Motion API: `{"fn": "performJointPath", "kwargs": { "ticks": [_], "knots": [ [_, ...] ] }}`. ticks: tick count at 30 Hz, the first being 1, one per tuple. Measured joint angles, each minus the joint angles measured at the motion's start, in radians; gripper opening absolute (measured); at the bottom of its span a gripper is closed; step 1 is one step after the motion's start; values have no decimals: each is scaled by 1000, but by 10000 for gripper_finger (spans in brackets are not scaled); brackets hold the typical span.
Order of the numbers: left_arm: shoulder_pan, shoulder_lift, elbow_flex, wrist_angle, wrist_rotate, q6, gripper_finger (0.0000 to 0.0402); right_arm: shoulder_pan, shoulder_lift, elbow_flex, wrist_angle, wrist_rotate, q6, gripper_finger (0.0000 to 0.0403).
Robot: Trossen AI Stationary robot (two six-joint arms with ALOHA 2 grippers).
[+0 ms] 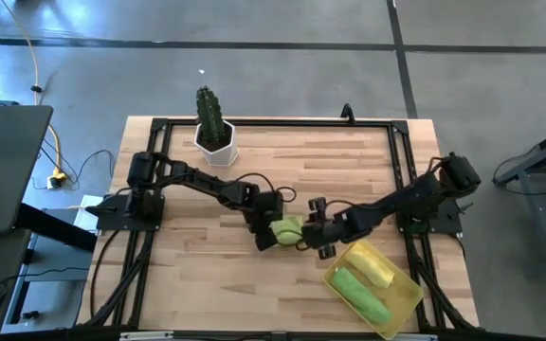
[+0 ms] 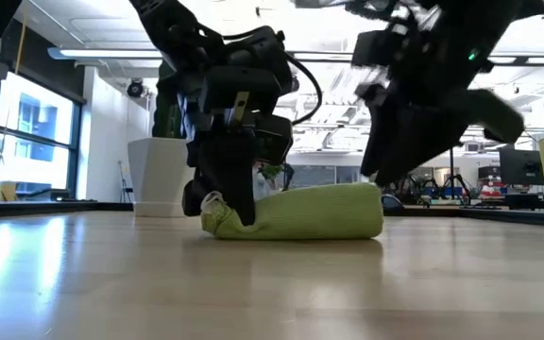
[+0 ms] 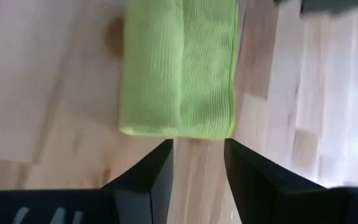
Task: Roll microfiber towels into tight, uniform cylinder then place into a basket
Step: Roll the light green towel
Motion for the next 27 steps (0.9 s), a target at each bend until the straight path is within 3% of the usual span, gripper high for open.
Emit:
{"fn": "performJointPath", "kwargs": {
  "ticks": [3,9,19,27],
  "knots": [
    [0,0,0,0,-9,0,30,45,-12,1,23,26,-23,132],
    [-4,0,-1,23,-17,-1,30,71,-5,2,152,-48,3,136],
    [-10,0,-1,30,-29,-25,30,35,40,2,187,-120,-24,203],
    [-11,0,-1,33,-29,-26,30,-5,112,2,178,-154,-25,175]
  ]
}}
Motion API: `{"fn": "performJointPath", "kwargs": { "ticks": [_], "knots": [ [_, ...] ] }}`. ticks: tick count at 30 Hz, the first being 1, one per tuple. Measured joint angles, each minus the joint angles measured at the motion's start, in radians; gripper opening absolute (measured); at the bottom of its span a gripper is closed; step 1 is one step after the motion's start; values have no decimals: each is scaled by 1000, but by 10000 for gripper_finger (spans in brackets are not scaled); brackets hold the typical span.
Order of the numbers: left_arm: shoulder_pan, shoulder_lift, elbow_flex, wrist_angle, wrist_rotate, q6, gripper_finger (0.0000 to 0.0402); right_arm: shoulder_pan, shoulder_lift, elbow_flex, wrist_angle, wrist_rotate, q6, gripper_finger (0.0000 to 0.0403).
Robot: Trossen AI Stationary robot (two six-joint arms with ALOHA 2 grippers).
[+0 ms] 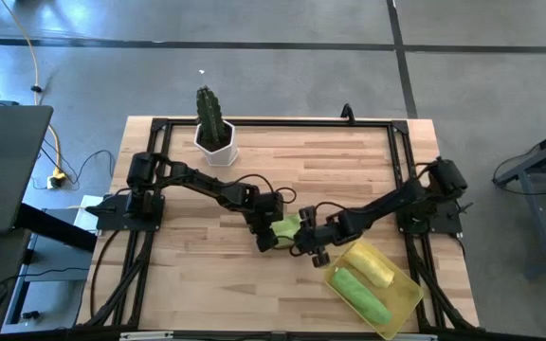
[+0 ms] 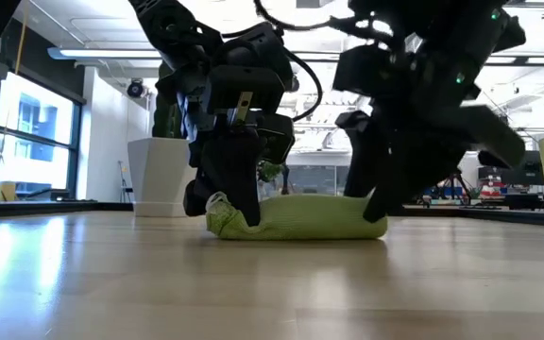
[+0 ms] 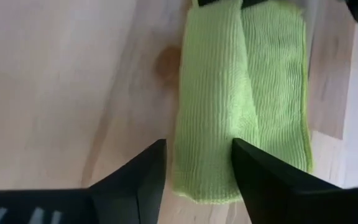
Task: Roll microfiber towels into tight, uniform cylinder then place into a basket
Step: Roll the light green towel
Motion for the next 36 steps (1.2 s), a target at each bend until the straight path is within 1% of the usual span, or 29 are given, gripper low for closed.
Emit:
{"fn": "performJointPath", "kwargs": {
  "ticks": [5,10,14,17,22,23,27,29,31,36],
  "knots": [
    [0,0,0,8,0,-5,30,0,16,0,-17,-1,0,154],
    [-2,-5,0,29,6,-11,30,-6,40,0,-23,-3,2,145],
    [-6,-10,-1,37,14,-25,30,-18,56,4,-28,-7,43,136],
    [-15,-13,-1,40,17,-3,34,-29,57,5,-46,-21,70,108],
    [-25,-26,-1,33,18,48,65,-39,59,5,-53,-30,90,25],
    [-25,-33,-1,23,18,73,73,-39,59,5,-53,-30,90,15],
    [-26,-49,0,-40,-8,177,99,-45,59,5,-54,-68,128,12],
    [-26,-71,0,-106,-36,240,109,-56,59,4,-54,-119,152,7],
    [-28,-87,0,-165,-94,304,118,-70,59,3,-47,-165,171,5],
    [-64,-160,-3,-320,-355,373,133,-107,59,1,-41,-284,226,3]
  ]
}}
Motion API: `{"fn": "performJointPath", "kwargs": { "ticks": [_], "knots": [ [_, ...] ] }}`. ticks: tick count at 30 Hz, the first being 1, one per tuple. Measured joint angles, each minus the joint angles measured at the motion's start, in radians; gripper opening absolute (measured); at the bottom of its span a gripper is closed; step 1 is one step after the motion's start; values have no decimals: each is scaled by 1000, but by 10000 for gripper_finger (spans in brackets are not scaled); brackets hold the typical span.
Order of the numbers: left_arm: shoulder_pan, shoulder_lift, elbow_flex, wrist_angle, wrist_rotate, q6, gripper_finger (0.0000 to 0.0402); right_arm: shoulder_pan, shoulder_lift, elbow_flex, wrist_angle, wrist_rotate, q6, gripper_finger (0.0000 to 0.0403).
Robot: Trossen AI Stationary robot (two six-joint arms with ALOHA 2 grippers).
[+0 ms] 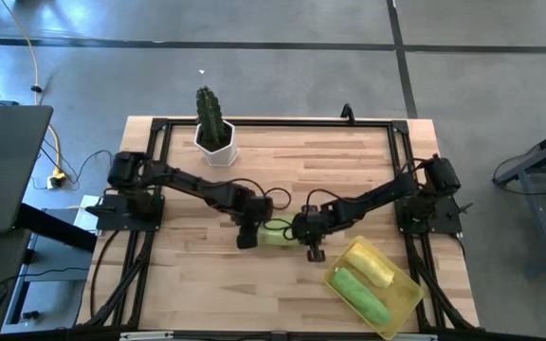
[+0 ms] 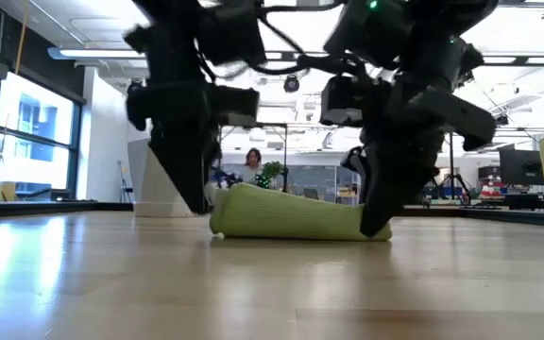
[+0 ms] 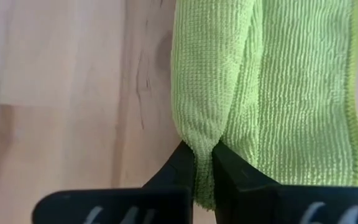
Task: Roll microfiber towels into tight, uniform cylinder then place into a basket
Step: Roll the light green towel
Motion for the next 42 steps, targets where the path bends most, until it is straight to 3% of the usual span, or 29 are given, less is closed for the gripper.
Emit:
{"fn": "performJointPath", "kwargs": {
  "ticks": [5,10,15,18,33,37,42],
  "knots": [
    [-107,-55,1,-56,-216,73,135,-53,2,0,21,-181,88,2],
    [-238,-73,2,47,-337,143,135,-115,7,-3,38,-367,192,1],
    [-322,-53,4,225,-486,247,136,-162,7,-5,33,-441,284,3],
    [-327,-18,5,305,-523,287,136,-179,7,-5,28,-462,317,4],
    [-228,123,4,314,-507,238,145,-186,6,-2,28,-471,357,6],
    [-182,126,7,312,-329,147,145,-186,6,-2,29,-467,297,23],
    [-124,140,12,293,-131,14,138,-186,0,-2,24,-468,193,101]
  ]
}}
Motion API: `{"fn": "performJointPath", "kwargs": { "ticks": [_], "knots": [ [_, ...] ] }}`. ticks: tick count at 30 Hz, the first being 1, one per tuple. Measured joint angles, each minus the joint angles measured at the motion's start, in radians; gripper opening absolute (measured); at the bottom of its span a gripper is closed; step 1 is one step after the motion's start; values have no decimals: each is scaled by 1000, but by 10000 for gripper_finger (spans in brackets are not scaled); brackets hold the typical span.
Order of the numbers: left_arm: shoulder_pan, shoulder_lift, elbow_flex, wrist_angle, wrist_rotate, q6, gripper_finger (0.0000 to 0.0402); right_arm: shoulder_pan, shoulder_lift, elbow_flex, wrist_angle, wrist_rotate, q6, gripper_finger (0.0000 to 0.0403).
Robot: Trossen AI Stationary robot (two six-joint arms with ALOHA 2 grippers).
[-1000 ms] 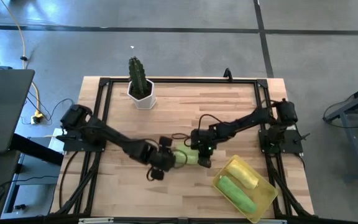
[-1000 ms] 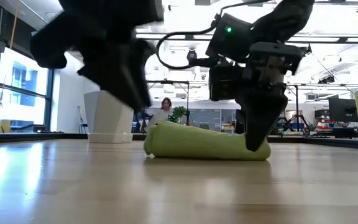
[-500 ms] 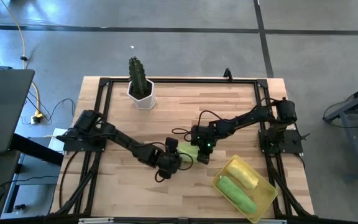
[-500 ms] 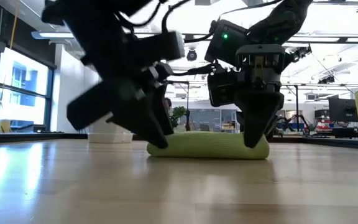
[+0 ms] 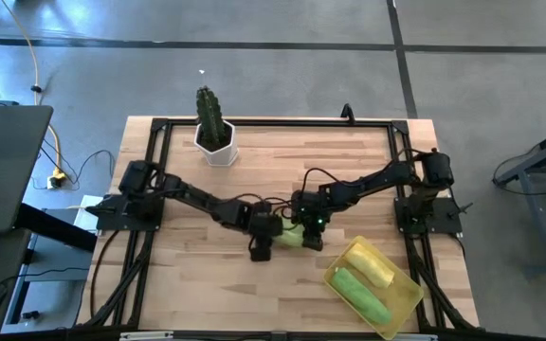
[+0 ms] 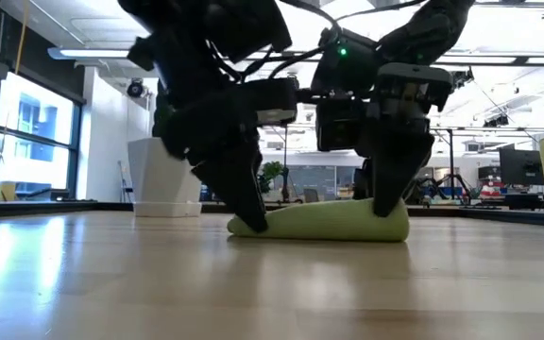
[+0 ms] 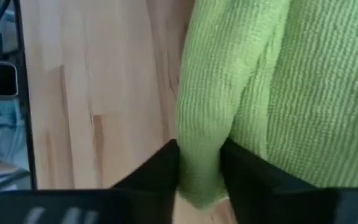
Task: Roll microfiber towels into tight, uniform cylinder then place into a basket
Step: Roll the light green towel
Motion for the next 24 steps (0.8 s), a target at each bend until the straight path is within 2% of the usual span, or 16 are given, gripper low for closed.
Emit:
{"fn": "performJointPath", "kwargs": {
  "ticks": [4,7,11,16,20,24],
  "knots": [
    [30,1,4,-34,93,-89,114,-11,-25,0,-42,17,-55,156],
    [52,1,3,-37,229,-137,95,-17,-73,0,-91,74,-130,175],
    [87,7,-3,-34,413,-219,74,20,-162,0,-113,228,-269,175],
    [141,14,-8,-45,552,-276,49,150,-236,1,-93,461,-502,160],
    [181,16,-10,-45,608,-329,30,257,-232,2,-39,584,-596,154],
    [207,17,-11,-38,621,-384,18,328,-196,2,23,731,-601,154]
  ]
}}
